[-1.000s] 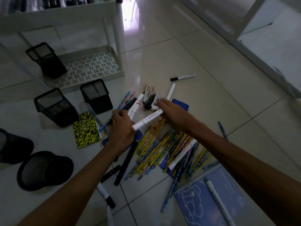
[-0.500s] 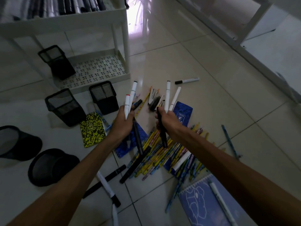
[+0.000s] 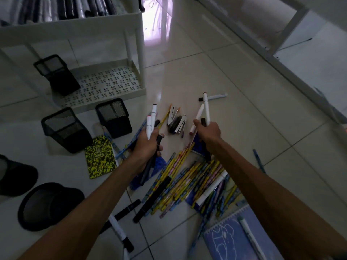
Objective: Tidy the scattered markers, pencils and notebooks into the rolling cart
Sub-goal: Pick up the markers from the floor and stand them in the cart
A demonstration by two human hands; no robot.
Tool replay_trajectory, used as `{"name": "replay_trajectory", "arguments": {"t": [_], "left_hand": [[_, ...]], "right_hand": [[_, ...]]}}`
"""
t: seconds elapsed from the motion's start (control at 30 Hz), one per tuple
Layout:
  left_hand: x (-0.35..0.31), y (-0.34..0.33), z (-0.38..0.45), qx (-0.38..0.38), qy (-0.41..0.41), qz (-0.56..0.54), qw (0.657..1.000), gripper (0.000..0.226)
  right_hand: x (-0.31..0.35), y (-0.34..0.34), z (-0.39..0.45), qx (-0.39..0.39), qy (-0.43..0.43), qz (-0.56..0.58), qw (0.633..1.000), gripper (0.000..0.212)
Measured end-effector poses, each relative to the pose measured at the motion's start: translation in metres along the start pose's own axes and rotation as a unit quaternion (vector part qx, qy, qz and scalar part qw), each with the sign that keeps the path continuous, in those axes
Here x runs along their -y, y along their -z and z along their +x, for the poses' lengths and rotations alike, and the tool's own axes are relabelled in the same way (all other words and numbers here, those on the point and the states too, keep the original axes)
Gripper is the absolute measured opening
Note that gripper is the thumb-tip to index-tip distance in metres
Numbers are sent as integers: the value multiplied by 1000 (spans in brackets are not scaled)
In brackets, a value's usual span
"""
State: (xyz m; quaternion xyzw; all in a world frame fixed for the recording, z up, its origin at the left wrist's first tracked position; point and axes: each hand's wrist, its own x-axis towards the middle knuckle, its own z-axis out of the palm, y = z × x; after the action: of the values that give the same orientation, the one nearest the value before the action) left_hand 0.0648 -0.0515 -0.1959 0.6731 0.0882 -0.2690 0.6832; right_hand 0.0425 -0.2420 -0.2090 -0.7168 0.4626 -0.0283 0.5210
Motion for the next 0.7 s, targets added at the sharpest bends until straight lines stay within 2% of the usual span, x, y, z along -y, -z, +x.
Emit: {"name": "replay_trajectory", "arguments": {"t": [0.13, 0.33, 0.4, 0.57, 0.7], "left_hand": [[-12, -9, 13, -7, 5, 19, 1000, 25], [-33, -16, 19, -3, 11, 16, 1000, 18], [-44, -16, 15, -5, 2, 14, 1000, 18], [-86, -3, -3, -17, -44, 38, 998, 19], [-138, 20, -23, -35, -78, 30, 996, 19]], "right_hand": [[7, 2, 34, -48, 44, -127, 990, 54], [23, -6, 49, -11, 54, -239, 969, 51], [26, -11, 45, -7, 41, -207, 977, 47], [60, -24, 1, 34, 15, 23, 999, 35], [124, -41, -61, 107, 84, 138, 981, 22]]}}
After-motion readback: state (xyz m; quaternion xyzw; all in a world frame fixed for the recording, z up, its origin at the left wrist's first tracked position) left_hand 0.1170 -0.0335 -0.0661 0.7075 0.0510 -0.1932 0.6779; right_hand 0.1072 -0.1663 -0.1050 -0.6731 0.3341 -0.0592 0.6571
